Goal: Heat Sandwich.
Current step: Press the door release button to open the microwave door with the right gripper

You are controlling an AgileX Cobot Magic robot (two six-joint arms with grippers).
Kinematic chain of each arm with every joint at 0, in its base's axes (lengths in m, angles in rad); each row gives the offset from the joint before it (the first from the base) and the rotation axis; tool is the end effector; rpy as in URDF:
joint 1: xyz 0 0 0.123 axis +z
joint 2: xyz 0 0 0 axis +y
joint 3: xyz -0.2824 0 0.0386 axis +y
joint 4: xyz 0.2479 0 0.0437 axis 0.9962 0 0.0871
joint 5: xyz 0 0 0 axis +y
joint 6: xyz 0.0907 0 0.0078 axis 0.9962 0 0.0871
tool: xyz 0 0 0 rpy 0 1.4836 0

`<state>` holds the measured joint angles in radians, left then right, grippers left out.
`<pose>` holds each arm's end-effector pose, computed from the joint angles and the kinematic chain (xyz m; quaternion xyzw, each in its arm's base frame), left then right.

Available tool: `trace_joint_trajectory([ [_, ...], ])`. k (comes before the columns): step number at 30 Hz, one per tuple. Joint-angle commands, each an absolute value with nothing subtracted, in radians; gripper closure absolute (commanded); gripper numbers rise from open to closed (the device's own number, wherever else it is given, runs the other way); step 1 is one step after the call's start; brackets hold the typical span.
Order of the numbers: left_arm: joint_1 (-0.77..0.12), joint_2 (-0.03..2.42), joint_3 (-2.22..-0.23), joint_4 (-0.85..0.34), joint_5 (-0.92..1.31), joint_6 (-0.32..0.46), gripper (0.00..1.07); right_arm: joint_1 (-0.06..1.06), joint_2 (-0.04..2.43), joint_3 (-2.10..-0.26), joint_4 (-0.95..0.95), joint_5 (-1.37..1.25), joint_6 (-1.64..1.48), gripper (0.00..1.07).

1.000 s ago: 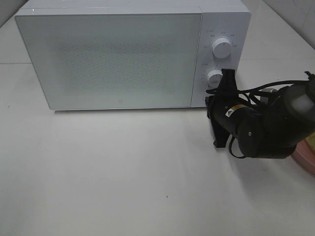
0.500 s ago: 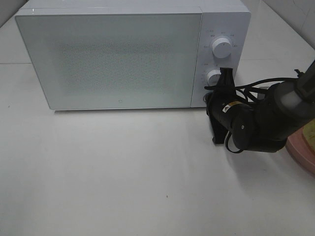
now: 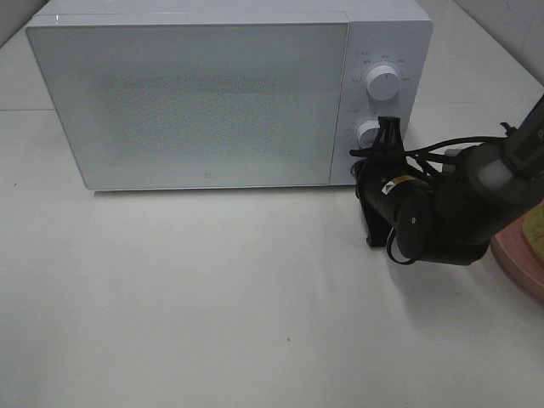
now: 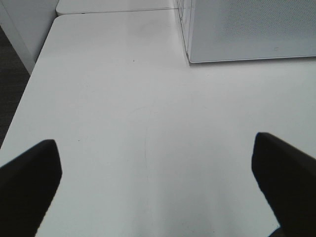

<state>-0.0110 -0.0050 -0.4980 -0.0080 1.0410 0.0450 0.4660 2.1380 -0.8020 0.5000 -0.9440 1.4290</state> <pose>-0.0046 -0.0006 0.2782 0.0238 0.8469 0.0050 0.5312 0.3399 0.1314 0.0792 0.5705 0.5833 0.4212 0.3960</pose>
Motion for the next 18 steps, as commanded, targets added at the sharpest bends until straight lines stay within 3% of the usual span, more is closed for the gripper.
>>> trace_joint_trajectory([
  [1,-0.008,-0.033,-0.495,-0.009,1.037,0.042,0.02,0.452,2.164,-0.897,0.513,-1.135,1.393,1.07],
  [18,-0.008,-0.033,-0.495,-0.009,1.037,0.042,0.02,0.429,2.2,-0.982,0.487,-1.162,1.393,1.07],
])
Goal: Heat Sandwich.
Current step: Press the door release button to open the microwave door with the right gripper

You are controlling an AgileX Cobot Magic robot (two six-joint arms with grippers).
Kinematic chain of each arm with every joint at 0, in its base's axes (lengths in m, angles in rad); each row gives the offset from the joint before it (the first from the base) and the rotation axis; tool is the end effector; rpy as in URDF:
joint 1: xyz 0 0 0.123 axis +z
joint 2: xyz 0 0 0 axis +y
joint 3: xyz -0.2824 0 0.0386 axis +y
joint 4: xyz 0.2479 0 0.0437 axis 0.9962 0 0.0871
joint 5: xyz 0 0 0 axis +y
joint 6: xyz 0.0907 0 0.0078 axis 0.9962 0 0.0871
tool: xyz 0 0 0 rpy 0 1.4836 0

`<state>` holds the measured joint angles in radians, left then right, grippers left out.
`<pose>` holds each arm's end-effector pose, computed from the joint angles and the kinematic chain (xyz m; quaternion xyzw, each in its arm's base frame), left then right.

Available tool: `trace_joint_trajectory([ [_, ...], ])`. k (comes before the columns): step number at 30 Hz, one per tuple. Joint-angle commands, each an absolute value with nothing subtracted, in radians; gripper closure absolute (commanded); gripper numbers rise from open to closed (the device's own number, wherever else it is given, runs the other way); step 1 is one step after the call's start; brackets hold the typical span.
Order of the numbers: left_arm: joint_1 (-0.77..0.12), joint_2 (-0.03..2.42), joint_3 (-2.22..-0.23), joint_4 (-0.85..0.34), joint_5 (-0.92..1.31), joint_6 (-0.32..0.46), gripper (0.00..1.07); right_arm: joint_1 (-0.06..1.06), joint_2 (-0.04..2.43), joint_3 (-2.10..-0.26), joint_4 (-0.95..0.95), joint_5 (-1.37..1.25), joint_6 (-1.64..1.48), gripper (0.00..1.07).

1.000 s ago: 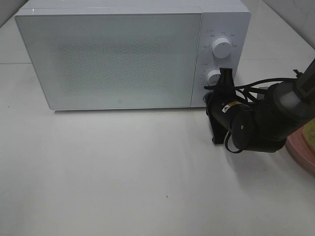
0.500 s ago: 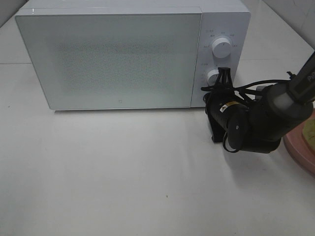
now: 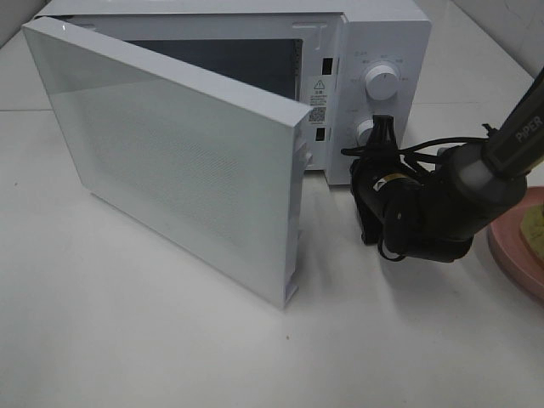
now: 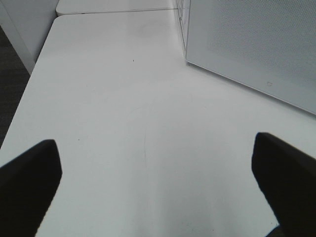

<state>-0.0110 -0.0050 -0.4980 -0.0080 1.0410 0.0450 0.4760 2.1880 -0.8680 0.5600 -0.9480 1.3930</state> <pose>-0.0046 -0.0006 0.2782 0.0238 0.8469 0.0050 0.5312 0.3517 0.1372 0.0722 0.5768 0.5730 0.4142 0.4092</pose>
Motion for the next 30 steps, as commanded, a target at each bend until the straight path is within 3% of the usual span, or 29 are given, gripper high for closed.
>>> trace_joint_trajectory([
  [1,-0.008,-0.033,-0.495,-0.009,1.037,0.042,0.02,0.429,2.2,-0.982,0.479,-1.162,1.393,1.07],
  [30,-0.008,-0.033,-0.495,-0.009,1.037,0.042,0.02,0.43,2.175,-0.962,0.453,-0.992,1.408,1.07],
])
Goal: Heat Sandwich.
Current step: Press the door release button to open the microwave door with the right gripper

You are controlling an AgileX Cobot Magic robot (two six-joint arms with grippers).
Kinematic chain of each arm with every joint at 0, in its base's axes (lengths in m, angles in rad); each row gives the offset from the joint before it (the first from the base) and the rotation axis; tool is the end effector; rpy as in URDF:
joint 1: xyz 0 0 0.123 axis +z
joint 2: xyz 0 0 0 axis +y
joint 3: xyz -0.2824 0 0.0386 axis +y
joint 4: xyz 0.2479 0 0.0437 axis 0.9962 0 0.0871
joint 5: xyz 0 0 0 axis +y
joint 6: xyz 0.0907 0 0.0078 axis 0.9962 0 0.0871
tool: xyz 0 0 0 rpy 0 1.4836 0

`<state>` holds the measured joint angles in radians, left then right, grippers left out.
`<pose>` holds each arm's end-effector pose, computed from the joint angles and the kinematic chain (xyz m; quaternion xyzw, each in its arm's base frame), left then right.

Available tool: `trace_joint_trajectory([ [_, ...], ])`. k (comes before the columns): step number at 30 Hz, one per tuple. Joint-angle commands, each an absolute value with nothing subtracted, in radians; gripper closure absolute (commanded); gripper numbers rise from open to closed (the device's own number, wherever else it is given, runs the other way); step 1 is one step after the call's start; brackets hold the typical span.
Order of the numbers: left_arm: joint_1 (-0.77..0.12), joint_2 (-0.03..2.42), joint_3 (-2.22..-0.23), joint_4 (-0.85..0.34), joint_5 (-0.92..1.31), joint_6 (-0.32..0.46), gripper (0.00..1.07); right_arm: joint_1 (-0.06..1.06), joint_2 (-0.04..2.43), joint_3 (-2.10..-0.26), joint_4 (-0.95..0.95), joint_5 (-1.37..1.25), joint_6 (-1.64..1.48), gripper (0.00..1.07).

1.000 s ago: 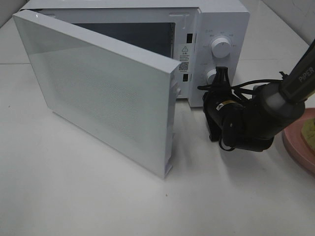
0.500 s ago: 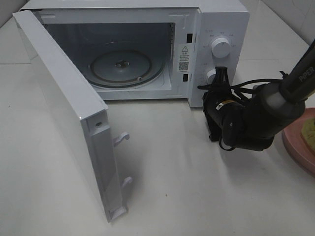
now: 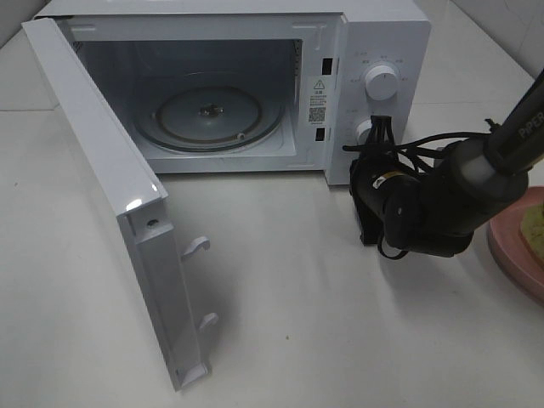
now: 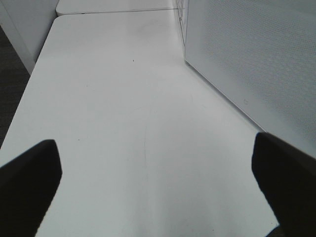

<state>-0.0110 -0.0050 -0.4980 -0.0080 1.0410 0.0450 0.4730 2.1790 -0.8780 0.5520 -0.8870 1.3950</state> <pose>-0.0046 -0.0006 0.2782 0.0238 0.8469 0.0050 0.5312 0.3530 0.1391 0.0724 0.5834 0.5833 0.4083 0.3907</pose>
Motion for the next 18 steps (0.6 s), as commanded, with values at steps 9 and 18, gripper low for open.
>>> trace_joint_trajectory([
  [9,-0.008,-0.033,-0.495,-0.009,1.037,0.042,0.02,0.433,2.092,-0.846,0.404,-0.848,1.42,1.07],
  [18,-0.008,-0.033,-0.495,-0.009,1.037,0.042,0.02,0.433,2.01,-0.755,0.396,-0.774,1.365,1.06],
])
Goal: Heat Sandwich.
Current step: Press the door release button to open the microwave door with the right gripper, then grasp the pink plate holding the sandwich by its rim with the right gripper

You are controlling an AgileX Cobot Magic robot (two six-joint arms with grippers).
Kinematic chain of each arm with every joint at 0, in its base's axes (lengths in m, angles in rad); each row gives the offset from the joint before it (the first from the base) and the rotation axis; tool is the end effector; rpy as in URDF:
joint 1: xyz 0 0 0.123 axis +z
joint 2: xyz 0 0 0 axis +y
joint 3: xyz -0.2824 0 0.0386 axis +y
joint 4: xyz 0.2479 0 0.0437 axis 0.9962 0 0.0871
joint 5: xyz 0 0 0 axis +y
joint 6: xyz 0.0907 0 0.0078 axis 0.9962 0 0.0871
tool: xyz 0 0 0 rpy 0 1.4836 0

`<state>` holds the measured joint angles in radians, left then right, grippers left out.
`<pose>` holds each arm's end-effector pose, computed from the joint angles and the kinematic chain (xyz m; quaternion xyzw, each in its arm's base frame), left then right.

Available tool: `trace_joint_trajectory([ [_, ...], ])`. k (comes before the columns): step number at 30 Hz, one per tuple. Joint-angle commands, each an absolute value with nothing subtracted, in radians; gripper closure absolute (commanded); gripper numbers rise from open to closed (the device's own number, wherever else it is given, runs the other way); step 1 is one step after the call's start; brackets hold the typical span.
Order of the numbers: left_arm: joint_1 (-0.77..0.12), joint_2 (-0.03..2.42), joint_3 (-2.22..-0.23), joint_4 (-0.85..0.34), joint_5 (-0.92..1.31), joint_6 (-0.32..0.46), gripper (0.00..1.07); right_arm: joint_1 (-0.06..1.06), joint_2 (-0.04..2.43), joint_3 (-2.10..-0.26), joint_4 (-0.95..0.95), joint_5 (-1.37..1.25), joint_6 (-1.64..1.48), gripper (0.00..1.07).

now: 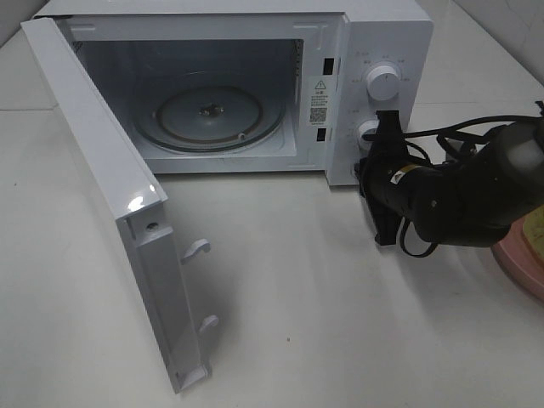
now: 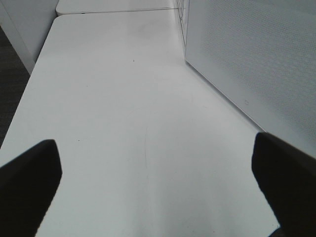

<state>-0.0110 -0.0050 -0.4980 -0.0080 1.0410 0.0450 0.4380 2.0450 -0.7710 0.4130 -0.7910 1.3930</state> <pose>-0.0046 -0.0006 0.2782 0.0238 0.8469 0.0050 0.5312 0.3338 0.1277 0.0951 0.5527 0.6312 0.4049 0.3635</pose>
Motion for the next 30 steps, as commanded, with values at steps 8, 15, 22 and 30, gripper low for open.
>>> trace_joint_trajectory([
  [8,-0.008,-0.033,-0.495,-0.009,1.037,0.042,0.02,0.433,1.92,-0.69,0.345,-0.691,1.341,1.05],
  [15,-0.008,-0.033,-0.495,-0.009,1.037,0.042,0.02,0.433,1.802,-0.618,0.331,-0.517,1.241,1.04],
  [22,-0.008,-0.033,-0.495,-0.009,1.037,0.042,0.02,0.432,1.705,-0.609,0.33,-0.28,1.07,1.02],
  [30,-0.008,-0.033,-0.495,-0.009,1.037,0.042,0.02,0.43,1.578,-0.609,0.319,-0.059,0.698,1.0],
])
